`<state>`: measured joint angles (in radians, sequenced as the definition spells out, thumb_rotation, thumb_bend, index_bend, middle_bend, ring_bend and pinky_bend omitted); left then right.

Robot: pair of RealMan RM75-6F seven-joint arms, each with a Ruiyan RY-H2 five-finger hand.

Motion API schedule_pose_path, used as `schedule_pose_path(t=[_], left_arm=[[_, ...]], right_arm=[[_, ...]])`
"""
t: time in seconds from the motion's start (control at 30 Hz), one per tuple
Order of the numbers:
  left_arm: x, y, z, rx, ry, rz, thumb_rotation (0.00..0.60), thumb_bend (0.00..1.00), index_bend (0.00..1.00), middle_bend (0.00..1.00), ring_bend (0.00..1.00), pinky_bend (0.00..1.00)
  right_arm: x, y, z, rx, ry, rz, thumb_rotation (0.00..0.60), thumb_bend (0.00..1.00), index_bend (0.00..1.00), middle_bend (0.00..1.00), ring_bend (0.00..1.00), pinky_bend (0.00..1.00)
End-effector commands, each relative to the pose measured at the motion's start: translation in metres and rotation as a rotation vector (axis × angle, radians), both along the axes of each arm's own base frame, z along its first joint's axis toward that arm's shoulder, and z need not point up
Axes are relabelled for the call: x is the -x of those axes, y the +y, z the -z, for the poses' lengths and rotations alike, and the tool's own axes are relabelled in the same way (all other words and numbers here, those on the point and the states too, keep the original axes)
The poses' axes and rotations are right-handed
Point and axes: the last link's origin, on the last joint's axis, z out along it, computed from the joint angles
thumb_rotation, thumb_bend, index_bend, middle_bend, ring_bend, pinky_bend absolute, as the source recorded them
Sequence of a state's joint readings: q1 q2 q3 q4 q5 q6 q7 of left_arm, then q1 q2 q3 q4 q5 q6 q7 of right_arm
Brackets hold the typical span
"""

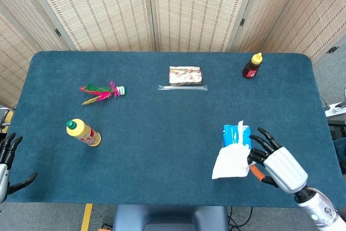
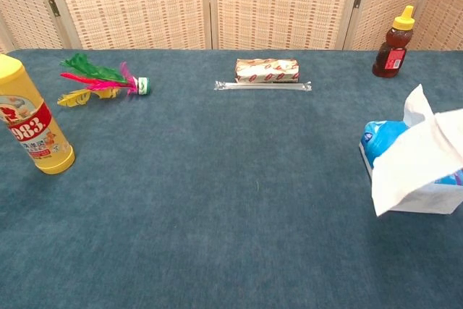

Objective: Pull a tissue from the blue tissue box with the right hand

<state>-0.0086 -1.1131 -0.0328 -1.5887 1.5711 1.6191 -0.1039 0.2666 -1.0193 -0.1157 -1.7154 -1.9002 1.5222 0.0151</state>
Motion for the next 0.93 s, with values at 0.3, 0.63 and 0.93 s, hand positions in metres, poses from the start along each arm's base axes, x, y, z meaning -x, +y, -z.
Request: schedule_pose_path(t=[0.3,0.63,0.93], left_arm=[[0.0,0.0,0.0,0.017,-0.012,0.011,0.6,0.25,0.0,0.0,0.0,0.13],[-0.002,0.0,0.004,0.027,0.005,0.01,0.6,0.25,0.0,0.0,0.0,0.13],[-0.005,-0.001,0.005,0.027,0.005,0.029,0.6,0.25,0.0,0.0,0.0,0.13]], right_arm=[[0.016,0.029,0.013,0.015,0.075,0.102,0.6,0.34,0.18,0.11,0.0,0.0],[0.03,0.028,0.01,0.041,0.078,0.198,0.6,0.17,0.0,0.0,0.0,0.0],[0.031,0.031,0.011,0.072,0.106,0.218,0.6,0.17,0.0,0.0,0.0,0.0]])
